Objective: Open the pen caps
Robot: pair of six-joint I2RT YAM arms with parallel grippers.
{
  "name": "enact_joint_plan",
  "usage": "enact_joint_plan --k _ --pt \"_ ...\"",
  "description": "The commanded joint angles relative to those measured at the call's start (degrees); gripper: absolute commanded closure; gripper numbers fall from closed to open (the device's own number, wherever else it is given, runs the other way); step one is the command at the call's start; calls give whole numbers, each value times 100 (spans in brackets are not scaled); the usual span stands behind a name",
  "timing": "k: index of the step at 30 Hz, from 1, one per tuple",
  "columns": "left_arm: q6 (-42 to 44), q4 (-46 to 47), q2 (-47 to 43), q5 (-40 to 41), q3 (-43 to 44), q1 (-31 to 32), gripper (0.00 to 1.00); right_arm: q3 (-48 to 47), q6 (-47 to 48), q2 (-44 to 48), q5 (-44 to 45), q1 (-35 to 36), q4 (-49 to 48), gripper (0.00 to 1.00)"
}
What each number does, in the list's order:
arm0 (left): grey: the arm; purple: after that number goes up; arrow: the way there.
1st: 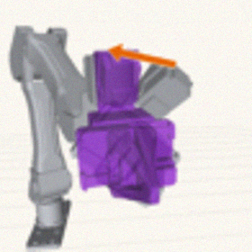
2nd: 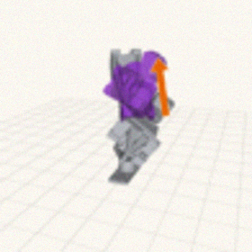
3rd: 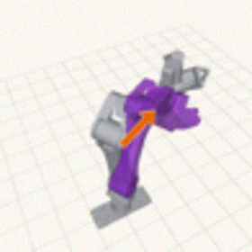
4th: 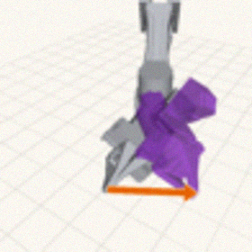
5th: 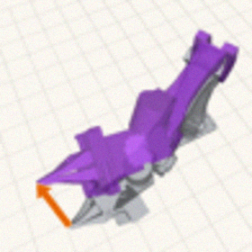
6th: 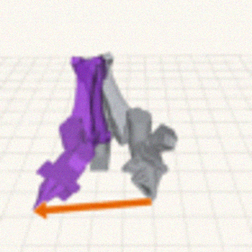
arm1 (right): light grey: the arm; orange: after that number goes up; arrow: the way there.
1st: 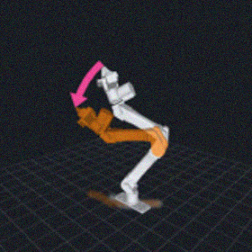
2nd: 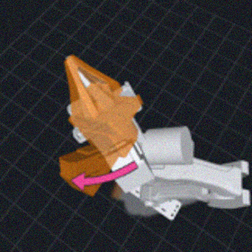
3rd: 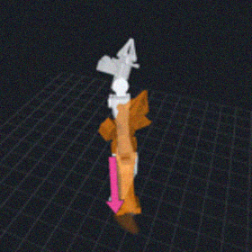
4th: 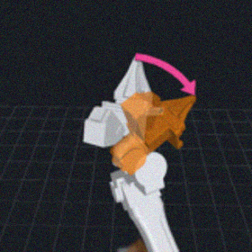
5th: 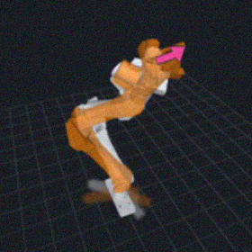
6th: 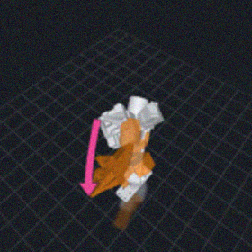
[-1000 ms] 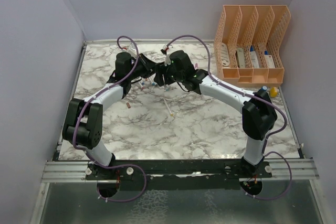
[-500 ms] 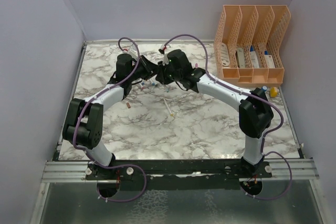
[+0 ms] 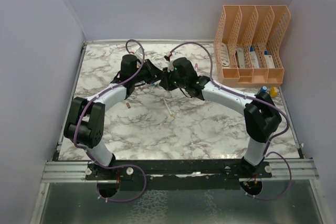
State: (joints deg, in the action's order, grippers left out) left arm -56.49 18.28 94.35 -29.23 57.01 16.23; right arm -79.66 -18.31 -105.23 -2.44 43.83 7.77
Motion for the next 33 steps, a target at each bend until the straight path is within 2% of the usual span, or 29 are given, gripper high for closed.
enact_joint_plan --k 1,9,16,21,33 --pt "252 152 239 478 466 -388 100 914 -85 732 -192 35 329 99" --pt "475 -180 343 522 459 -600 100 1561 -179 1249 14 37 351 99" --pt "1844 -2397 -14 1251 779 -611 100 1310 203 821 885 37 615 99" --pt "2373 -3258 -278 1793 505 -612 100 1083 439 430 1280 37 585 99" --pt "2637 -3479 -357 2036 -210 -630 100 744 561 -205 1405 28 388 99"
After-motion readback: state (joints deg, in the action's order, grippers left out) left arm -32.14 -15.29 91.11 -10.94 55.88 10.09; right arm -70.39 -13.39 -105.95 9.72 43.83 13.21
